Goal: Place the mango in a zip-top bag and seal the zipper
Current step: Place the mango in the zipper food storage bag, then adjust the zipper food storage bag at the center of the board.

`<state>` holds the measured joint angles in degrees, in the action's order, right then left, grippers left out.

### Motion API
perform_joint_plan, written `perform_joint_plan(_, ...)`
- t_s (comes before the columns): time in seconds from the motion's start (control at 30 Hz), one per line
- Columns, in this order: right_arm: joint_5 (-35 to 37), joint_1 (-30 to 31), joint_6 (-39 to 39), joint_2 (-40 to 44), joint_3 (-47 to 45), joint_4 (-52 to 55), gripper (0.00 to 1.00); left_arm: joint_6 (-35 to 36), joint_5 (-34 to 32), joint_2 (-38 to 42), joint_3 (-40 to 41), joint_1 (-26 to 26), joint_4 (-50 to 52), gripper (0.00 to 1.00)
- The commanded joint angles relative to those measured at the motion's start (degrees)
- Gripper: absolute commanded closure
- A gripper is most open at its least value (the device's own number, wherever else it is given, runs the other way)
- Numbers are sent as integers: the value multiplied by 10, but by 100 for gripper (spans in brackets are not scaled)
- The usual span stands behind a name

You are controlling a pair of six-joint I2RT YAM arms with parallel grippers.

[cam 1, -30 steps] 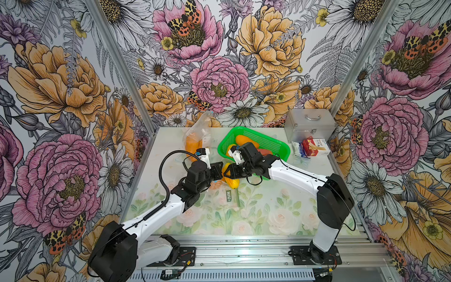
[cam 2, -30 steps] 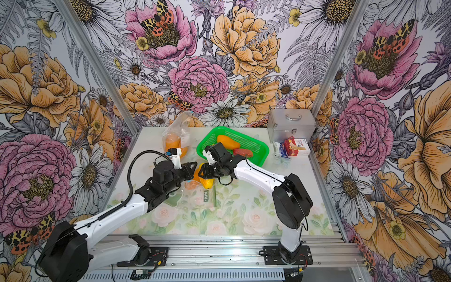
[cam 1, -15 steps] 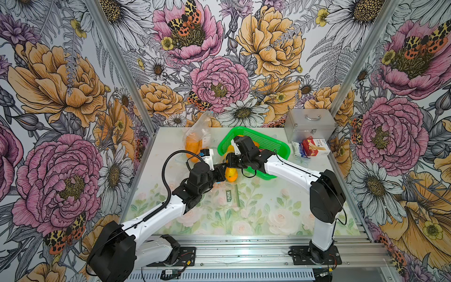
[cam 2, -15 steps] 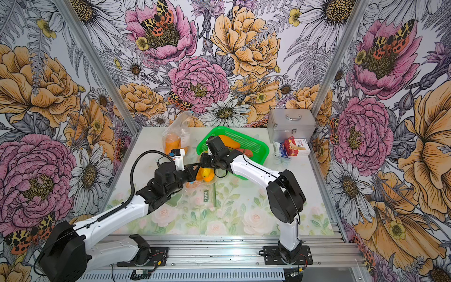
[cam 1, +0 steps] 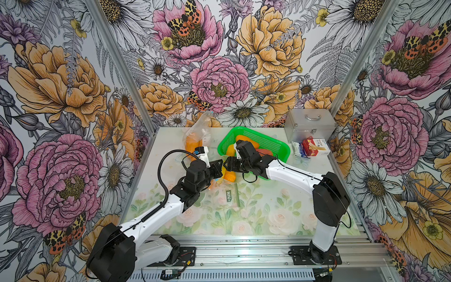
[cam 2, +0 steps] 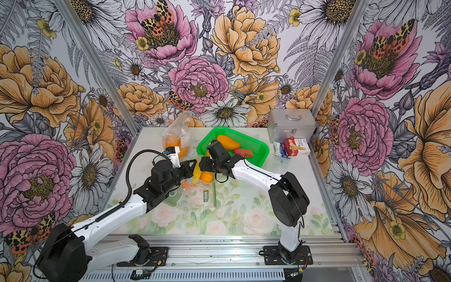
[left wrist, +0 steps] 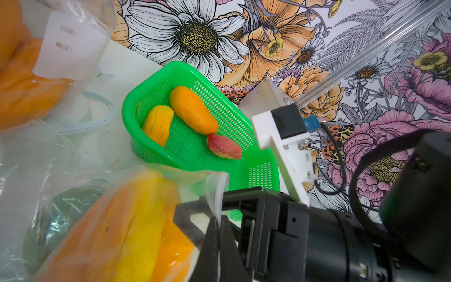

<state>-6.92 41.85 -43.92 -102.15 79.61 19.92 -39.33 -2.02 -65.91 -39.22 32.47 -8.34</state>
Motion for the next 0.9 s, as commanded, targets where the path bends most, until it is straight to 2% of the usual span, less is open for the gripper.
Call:
perform_joint_plan(0.0, 29, 4, 4, 79, -31, -17, 40, -6, 5, 19, -15, -7, -13, 100)
perform_joint_plan(0.13, 64, 4, -9, 128, -86, -17, 40, -6, 6, 23, -12, -9, -13, 100)
perform_joint_plan(0.23, 78, 1, -21, 134, -114, -18, 40, -6, 7, 24, -11, -8, -13, 100)
perform_joint_plan(0.43, 67, -1, -23, 78, -106, -17, 37, -6, 9, 27, -8, -8, -13, 100)
perform_joint_plan(0.63, 63, -4, -20, 16, -84, -19, 39, -3, 10, 33, -3, -10, -13, 100)
perform_joint_plan(0.73, 63, -5, -8, 6, -70, -20, 54, 1, 13, 37, -2, -14, -13, 100)
perform_joint_plan(0.8, 67, -5, 8, 17, -64, -19, 74, 7, 24, 41, -4, -21, -13, 100)
perform_joint_plan(0.87, 71, -4, 28, 35, -59, -19, 89, 20, 42, 46, -11, -29, -7, 100)
